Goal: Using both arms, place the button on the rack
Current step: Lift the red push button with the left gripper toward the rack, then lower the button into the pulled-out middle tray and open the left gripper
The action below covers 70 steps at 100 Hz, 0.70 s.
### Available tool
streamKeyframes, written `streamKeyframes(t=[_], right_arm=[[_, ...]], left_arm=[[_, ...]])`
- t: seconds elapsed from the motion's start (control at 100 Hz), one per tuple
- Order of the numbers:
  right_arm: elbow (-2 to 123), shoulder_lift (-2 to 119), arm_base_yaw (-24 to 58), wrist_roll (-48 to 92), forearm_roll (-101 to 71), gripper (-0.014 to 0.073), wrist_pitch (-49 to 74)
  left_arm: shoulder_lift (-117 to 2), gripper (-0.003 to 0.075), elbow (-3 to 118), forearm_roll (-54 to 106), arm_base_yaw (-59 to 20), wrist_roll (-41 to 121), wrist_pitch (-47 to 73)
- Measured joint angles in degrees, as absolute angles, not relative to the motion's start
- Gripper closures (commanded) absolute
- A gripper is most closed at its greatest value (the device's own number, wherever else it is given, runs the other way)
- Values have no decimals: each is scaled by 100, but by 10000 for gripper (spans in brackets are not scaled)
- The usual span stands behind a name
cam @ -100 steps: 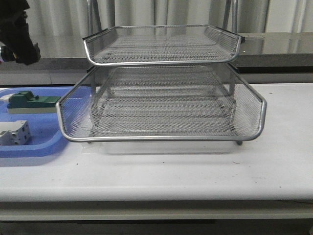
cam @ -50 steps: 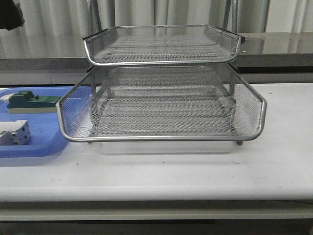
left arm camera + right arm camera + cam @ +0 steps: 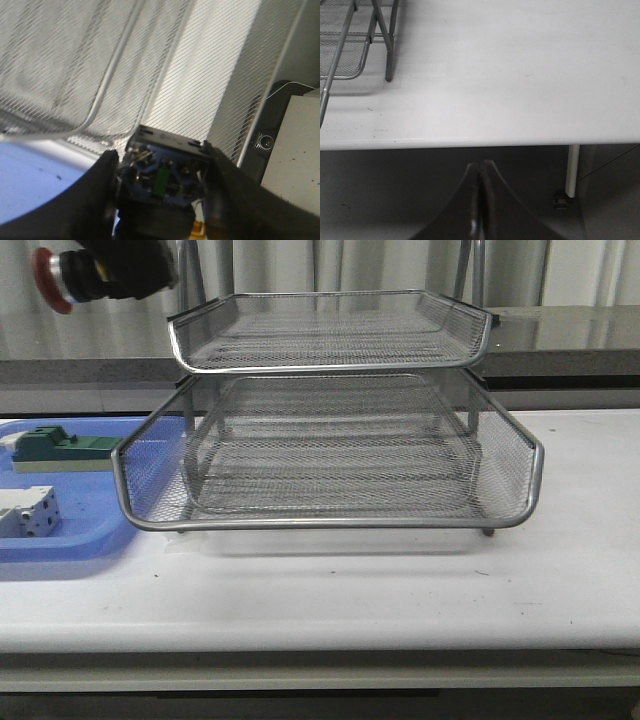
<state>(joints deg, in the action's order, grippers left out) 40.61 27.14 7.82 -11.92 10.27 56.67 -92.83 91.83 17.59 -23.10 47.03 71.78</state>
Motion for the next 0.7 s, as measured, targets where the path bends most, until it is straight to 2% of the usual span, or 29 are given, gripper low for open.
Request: streamKeyframes(t=[0.34, 0.7], right_arm=[[4061, 2714, 782, -1192, 1027, 662, 5667], [4061, 2714, 782, -1192, 1027, 662, 5667]], left_arm=[[-10036, 741, 9183, 2121, -2987, 4694, 6538], [-10912, 740, 9183, 2134, -3255, 4694, 6106]])
